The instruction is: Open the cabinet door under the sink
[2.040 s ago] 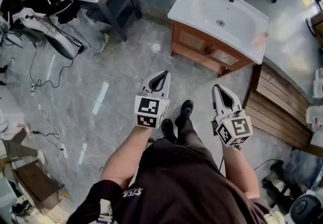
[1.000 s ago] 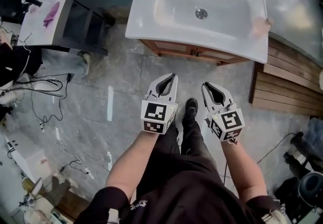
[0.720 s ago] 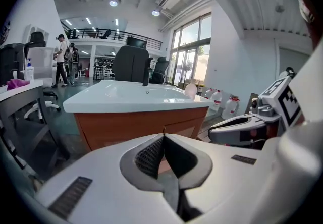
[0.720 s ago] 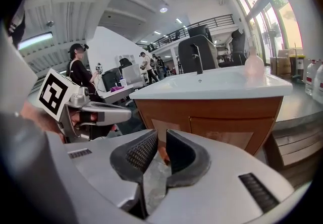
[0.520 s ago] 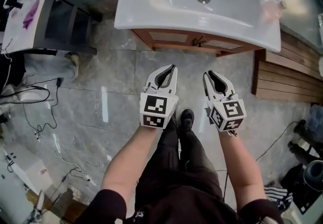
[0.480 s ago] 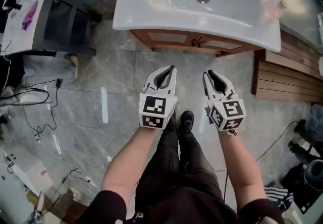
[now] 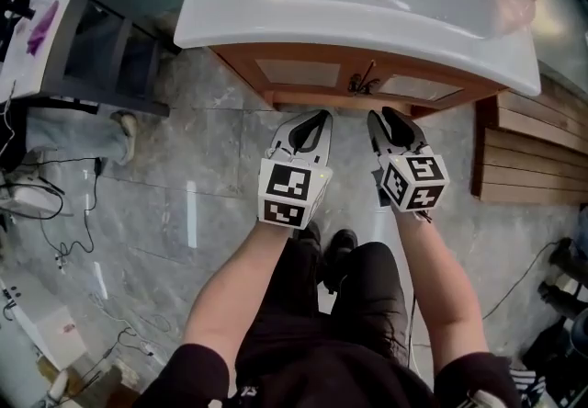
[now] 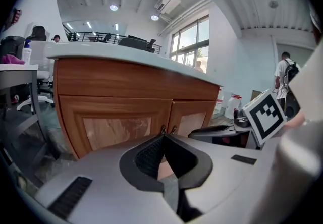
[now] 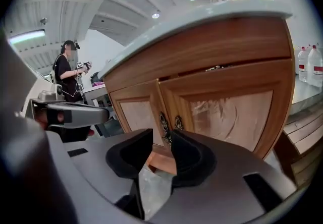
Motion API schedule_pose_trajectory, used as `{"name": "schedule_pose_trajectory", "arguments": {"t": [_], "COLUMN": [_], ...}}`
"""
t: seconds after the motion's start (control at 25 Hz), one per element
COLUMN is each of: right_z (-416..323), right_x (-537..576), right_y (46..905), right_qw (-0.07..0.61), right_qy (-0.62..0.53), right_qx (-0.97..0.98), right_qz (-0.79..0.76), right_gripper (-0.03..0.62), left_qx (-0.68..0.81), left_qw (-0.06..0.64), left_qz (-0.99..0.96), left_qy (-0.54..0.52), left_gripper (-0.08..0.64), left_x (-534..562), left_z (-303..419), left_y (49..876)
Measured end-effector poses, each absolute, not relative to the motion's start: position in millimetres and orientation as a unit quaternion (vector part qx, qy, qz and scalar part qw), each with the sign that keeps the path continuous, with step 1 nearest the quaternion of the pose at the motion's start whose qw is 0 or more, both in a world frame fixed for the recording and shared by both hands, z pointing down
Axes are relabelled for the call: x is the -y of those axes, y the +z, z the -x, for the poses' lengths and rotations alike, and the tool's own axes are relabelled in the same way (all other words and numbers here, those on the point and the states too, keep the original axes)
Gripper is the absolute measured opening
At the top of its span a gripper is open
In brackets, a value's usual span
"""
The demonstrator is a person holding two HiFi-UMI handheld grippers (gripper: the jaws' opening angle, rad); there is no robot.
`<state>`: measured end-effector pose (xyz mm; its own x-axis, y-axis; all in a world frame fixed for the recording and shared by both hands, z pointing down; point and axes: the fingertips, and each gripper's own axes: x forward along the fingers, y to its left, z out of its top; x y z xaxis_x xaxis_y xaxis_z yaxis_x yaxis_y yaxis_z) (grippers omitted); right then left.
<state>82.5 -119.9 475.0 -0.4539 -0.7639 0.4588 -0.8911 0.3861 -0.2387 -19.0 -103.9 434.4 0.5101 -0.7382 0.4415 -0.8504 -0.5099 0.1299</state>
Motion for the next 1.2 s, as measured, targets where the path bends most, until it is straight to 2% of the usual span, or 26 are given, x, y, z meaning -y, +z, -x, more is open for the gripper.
{"name": "schedule_pose_trajectory", "arguments": {"t": [0.44, 0.88, 1.2], "right_z": [-78.7, -74.1, -72.8], "right_x": [167.4, 177.3, 166.3], "right_y": [560.8, 577.0, 574.2], "right_qw": [0.128, 0.126, 0.113], "right_qy": [0.182, 0.092, 0.087], "right_qx": [0.822, 0.818, 0.829], "right_qz": [-0.524, -0.553, -0.540], "right_gripper": [0.144, 0.115, 0.091], "left_qx": [0.464, 0.453, 0.427], "left_qw": [0.139, 0.110, 0.091], "left_qz": [-0.859, -0.876, -0.891], "left_qy": [0.168, 0.125, 0.125], "left_gripper": [0.015, 0.015, 0.015], "left_x": [141.1, 142.7, 139.5], "left_z": [32.4, 32.4, 17.8], "left_y": [529.0, 545.6, 545.1]}}
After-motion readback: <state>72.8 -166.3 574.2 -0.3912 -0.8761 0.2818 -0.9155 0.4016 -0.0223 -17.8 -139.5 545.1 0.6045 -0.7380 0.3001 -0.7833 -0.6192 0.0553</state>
